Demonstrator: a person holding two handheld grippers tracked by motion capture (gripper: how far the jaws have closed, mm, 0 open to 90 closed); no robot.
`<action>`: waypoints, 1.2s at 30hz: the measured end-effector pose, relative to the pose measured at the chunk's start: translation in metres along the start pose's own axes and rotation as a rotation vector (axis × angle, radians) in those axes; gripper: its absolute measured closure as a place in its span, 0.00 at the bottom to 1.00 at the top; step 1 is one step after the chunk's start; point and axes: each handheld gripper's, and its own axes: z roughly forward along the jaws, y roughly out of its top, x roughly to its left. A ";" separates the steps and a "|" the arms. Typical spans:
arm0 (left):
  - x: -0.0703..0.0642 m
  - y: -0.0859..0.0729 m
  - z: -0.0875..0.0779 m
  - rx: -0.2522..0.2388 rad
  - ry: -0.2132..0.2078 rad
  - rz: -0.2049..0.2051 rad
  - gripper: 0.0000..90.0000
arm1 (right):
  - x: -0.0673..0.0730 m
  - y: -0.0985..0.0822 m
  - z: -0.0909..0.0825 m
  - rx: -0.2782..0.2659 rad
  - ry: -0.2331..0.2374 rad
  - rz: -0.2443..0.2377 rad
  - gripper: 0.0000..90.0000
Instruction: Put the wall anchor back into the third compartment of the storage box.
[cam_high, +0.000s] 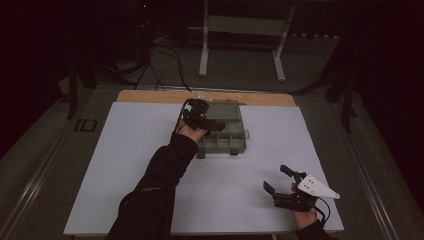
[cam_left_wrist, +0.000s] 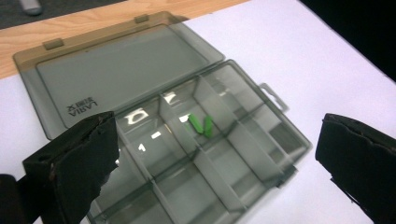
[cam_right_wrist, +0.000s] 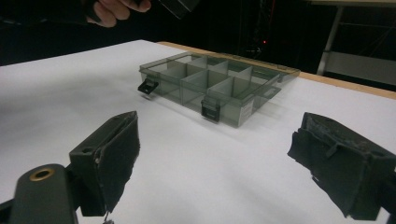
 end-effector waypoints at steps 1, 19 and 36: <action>0.000 -0.002 -0.006 -0.005 -0.012 0.009 0.00 | 0.001 0.000 0.000 0.001 -0.001 -0.003 0.15; 0.009 -0.029 -0.059 -0.089 -0.092 0.102 0.00 | 0.003 0.002 0.002 0.006 -0.002 -0.016 0.15; 0.009 -0.079 -0.101 -0.162 -0.198 0.203 0.00 | 0.005 0.003 0.002 0.007 -0.001 -0.025 0.15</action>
